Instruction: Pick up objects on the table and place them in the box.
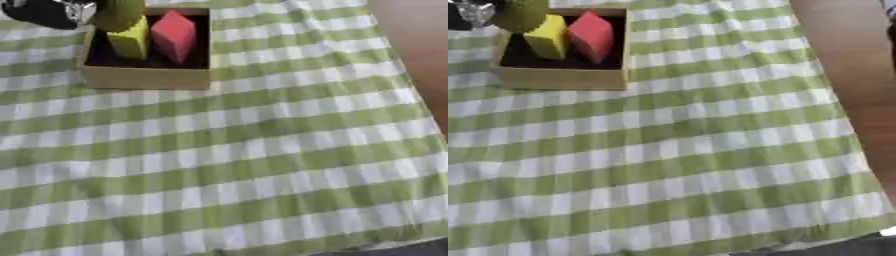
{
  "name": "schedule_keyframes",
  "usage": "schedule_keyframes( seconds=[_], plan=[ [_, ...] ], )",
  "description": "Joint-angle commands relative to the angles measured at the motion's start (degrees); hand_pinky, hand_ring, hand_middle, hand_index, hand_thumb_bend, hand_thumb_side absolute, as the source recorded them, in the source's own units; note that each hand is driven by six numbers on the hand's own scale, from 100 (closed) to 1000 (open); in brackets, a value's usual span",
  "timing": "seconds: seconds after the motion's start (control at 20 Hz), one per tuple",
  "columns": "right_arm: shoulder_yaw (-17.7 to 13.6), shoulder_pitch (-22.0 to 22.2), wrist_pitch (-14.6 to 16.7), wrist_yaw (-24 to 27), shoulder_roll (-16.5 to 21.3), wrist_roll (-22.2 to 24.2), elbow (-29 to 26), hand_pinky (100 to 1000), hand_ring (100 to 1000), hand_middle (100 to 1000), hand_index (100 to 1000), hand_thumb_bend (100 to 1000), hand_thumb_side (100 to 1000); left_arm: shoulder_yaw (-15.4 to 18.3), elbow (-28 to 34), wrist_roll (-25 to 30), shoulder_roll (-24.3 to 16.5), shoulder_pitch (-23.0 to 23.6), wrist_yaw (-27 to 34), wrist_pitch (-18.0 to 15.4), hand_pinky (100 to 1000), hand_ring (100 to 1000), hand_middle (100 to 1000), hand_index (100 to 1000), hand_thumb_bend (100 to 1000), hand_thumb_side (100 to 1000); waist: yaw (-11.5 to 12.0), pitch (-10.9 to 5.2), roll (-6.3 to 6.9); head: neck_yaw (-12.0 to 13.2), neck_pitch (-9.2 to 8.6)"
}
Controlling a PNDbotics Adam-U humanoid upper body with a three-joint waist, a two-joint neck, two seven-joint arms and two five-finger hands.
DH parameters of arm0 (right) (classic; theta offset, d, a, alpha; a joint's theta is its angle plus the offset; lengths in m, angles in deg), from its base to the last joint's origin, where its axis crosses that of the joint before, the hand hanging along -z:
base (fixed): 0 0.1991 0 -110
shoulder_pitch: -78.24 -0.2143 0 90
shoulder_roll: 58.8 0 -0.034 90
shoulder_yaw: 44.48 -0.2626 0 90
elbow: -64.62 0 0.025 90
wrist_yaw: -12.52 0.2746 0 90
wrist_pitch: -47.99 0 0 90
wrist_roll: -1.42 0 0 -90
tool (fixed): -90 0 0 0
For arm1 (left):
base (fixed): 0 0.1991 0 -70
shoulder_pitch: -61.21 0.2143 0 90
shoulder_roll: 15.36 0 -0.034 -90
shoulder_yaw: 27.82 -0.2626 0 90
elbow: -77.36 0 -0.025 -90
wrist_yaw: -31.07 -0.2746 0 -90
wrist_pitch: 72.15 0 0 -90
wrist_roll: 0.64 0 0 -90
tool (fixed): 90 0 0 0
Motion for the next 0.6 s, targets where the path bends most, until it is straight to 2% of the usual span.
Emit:
schedule_keyframes(
  seconds=[0.05,0.35,0.6],
  plan=[
    [-0.8,-0.6,0.1,0.1,1.2,0.0,-1.1,946,823,692,820,100,583,1.9,-4.8,-2.3,0.7,-2.0,-2.2,-1.2,660,576,488,614,100,100,-0.1,-1.38,0.01,0.2,-0.88],
    [-0.7,-0.8,0.0,0.1,0.8,0.2,-1.1,946,823,692,820,100,582,2.2,-13.0,-4.1,3.7,-3.3,-5.2,-3.8,665,579,492,622,100,100,-0.2,-1.09,-0.21,0.5,-1.20],
    [-1.0,-0.9,0.1,0.2,0.8,0.0,-1.1,946,824,692,820,100,582,2.0,-17.3,-4.7,4.8,-3.2,-7.6,-5.7,665,581,492,622,115,100,-0.4,-0.91,-0.32,0.4,-1.31]
  ],
)
